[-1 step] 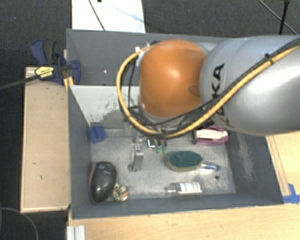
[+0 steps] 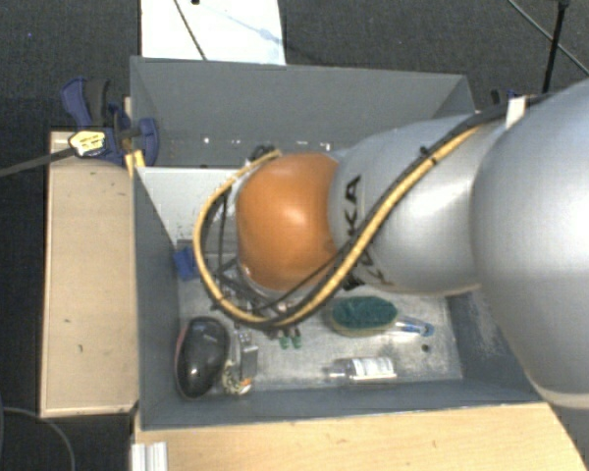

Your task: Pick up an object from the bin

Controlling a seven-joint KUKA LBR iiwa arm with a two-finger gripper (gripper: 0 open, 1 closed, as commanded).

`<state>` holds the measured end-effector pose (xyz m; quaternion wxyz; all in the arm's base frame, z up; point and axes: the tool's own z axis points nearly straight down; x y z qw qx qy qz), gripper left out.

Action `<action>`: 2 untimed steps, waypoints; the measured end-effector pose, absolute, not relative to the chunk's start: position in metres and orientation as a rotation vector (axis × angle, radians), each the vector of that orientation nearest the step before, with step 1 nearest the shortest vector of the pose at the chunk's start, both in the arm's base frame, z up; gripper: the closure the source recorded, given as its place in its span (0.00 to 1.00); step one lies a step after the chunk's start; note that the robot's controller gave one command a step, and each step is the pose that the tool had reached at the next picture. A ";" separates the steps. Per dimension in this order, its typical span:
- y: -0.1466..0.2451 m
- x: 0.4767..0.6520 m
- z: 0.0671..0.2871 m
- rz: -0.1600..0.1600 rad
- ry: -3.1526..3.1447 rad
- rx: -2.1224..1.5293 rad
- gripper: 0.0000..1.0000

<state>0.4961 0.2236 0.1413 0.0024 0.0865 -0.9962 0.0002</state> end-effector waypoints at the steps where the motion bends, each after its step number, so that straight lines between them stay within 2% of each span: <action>1: 0.218 0.506 0.071 -0.005 -3.134 0.259 0.00; 2: 0.214 0.509 0.073 0.002 -3.142 0.247 1.00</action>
Offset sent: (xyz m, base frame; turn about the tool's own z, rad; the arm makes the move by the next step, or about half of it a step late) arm 0.0078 -0.0070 -0.0713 0.0011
